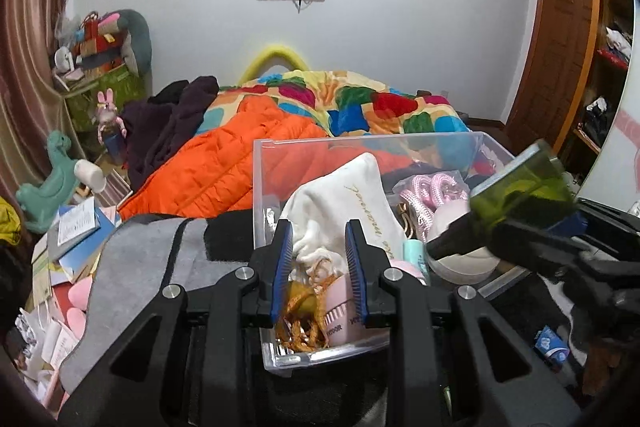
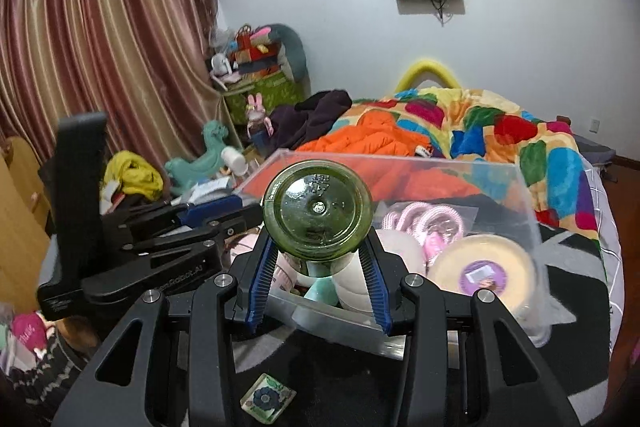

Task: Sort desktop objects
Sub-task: 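Lower gourd charm into box with left tool while right tool places green bottle inside, then grasp small gold-green packet with left tool while right tool grasps blue Max box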

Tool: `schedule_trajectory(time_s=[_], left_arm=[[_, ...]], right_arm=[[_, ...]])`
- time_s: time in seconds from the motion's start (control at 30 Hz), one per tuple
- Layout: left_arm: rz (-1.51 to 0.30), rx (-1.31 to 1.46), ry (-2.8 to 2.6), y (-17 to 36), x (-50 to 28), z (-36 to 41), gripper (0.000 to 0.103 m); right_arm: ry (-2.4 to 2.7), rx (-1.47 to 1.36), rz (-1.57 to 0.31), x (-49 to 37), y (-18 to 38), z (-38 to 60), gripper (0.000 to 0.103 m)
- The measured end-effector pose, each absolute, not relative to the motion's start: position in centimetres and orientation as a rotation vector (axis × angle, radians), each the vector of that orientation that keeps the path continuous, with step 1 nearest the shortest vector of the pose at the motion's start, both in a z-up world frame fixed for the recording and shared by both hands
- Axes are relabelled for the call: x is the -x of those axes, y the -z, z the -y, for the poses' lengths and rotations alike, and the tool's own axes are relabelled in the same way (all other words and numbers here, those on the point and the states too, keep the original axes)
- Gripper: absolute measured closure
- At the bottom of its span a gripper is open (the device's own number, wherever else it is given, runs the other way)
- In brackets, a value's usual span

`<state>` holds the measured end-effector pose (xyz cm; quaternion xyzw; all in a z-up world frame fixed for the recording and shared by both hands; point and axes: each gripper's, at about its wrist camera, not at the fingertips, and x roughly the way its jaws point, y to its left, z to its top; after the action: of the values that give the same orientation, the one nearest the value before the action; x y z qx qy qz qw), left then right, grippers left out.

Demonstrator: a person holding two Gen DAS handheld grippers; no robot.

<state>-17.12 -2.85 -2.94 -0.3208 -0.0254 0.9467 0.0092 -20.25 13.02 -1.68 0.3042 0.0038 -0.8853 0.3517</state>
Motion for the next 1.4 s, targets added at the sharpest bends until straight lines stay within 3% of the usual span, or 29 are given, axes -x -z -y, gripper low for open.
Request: schedule_trajectory(time_s=[0.2, 0.5, 0.67, 0.83, 0.97, 1.07, 1.17, 1.27, 1.4], left_arm=[[0.080, 0.972, -2.956, 3.0, 17.0, 2.9, 0.069], [0.084, 0.967, -2.958, 3.0, 16.9, 2.8, 0.068], [0.070, 0.958, -2.940, 2.7, 16.7, 2.4, 0.054], [0.024, 0.946, -2.959, 2.1, 15.9, 1.8, 0.052], [0.029, 0.927, -2.956, 1.2, 15.1, 1.5, 0.037], [0.003, 0.913, -2.971, 0.5, 14.5, 1.2, 0.036], [0.009, 0.905, -2.969, 0.0, 13.8, 1.0, 0.029], [0.019, 0.897, -2.966, -0.3, 13.0, 1.0, 0.025], [0.018, 0.899, -2.958, -0.6, 12.0, 0.7, 0.025]], right_arm=[[2.287, -0.818, -0.039, 20.5, 2.5, -12.8, 0.065], [2.289, -0.821, -0.072, 20.3, 2.7, -12.6, 0.064], [2.339, -0.806, -0.080, 19.7, 2.4, -13.0, 0.046], [2.358, -0.781, -0.065, 19.0, 1.7, -13.8, 0.045], [2.378, -0.771, -0.055, 18.4, 1.4, -14.4, 0.040], [2.379, -0.771, -0.041, 17.8, 1.1, -14.9, 0.040], [2.387, -0.769, -0.028, 17.2, 1.0, -15.5, 0.038], [2.402, -0.764, -0.013, 16.6, 0.9, -16.1, 0.028], [2.436, -0.750, -0.007, 15.6, 0.8, -17.1, 0.028]])
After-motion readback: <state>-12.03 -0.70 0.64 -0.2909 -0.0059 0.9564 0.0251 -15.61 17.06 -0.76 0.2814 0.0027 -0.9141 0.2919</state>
